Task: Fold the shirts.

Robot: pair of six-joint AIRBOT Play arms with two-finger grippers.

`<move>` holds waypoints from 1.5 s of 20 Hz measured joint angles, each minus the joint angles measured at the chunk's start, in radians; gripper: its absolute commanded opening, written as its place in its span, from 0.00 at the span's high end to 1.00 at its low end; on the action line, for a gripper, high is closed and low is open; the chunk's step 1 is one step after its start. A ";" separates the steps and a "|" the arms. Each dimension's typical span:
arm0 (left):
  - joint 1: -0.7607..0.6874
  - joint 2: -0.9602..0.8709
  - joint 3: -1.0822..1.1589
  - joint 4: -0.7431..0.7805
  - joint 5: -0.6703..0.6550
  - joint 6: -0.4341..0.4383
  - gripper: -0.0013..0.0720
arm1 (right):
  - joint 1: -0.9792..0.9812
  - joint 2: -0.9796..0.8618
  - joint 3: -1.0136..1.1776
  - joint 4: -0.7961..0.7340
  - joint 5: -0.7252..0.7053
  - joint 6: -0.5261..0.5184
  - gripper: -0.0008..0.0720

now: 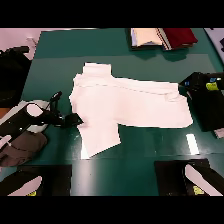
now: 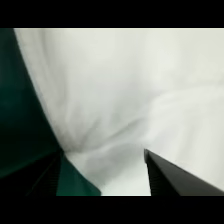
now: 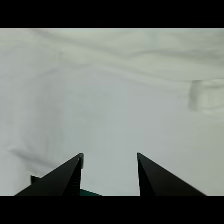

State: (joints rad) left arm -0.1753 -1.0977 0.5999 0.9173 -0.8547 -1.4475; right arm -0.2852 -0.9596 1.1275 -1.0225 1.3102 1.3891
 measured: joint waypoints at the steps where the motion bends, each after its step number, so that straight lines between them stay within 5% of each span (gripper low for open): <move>1: -0.011 0.000 -0.003 -0.003 0.014 -0.009 0.20 | 0.000 0.001 0.000 0.003 0.000 0.000 0.46; 4: -0.027 -0.002 -0.008 -0.006 0.043 -0.026 0.45 | 0.000 0.001 0.000 0.006 0.000 0.000 0.46; 6: -0.033 -0.004 -0.009 -0.010 0.058 -0.032 0.93 | 0.000 0.001 0.000 0.007 0.001 0.000 0.46; 13: -0.037 0.011 0.128 0.082 0.011 -0.039 0.94 | -0.066 0.013 -0.075 -0.141 0.096 0.000 0.45; 15: -0.037 0.024 0.177 0.112 -0.013 -0.039 0.94 | -0.154 0.025 -0.161 -0.183 0.115 0.000 0.28; 21: -0.037 0.039 0.233 0.147 -0.040 -0.037 0.94 | -0.415 -0.023 -0.408 -0.204 0.092 0.000 0.33; 26: -0.037 0.040 0.241 0.152 -0.044 -0.037 0.94 | -0.401 -0.114 -0.471 -0.160 0.000 0.003 0.39; 30: -0.037 0.040 0.243 0.153 -0.048 -0.037 0.94 | -0.305 -0.175 -0.481 -0.151 -0.094 0.012 0.94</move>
State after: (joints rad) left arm -0.2127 -1.0573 0.8425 1.0702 -0.9031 -1.4841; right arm -0.5903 -1.1347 0.6464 -1.1736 1.2160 1.4010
